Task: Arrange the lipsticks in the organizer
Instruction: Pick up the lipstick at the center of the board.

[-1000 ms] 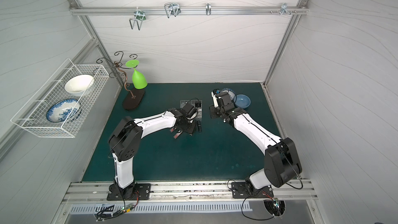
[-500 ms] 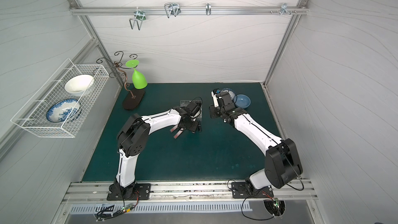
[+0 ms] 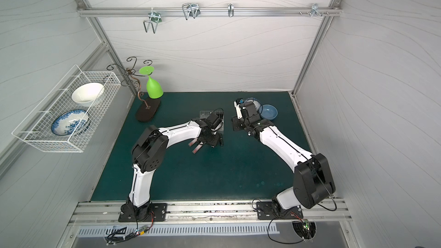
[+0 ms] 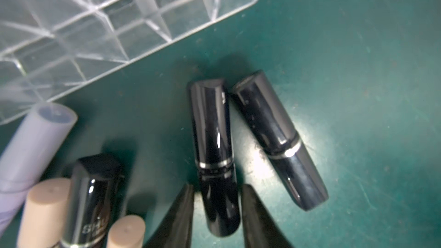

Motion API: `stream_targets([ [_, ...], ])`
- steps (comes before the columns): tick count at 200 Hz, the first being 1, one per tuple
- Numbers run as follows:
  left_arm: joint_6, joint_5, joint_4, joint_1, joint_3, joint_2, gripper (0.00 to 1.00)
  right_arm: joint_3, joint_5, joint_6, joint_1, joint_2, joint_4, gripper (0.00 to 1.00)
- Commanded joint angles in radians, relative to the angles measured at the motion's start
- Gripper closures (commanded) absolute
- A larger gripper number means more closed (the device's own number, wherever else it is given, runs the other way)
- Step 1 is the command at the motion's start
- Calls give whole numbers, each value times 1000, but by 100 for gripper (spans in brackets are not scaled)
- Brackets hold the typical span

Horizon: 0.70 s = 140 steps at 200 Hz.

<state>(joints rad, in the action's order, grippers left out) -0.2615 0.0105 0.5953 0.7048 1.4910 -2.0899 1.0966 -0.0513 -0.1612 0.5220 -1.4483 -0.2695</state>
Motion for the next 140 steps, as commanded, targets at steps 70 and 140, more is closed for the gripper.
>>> stream_targets([
  [70,3,65,-181,-8,-210,245,77,51,162,-42,-21,27,-44,57],
  [140,18,-194,-450,-7,-543,747,79,75,656,-53,-39,89,-197,31],
])
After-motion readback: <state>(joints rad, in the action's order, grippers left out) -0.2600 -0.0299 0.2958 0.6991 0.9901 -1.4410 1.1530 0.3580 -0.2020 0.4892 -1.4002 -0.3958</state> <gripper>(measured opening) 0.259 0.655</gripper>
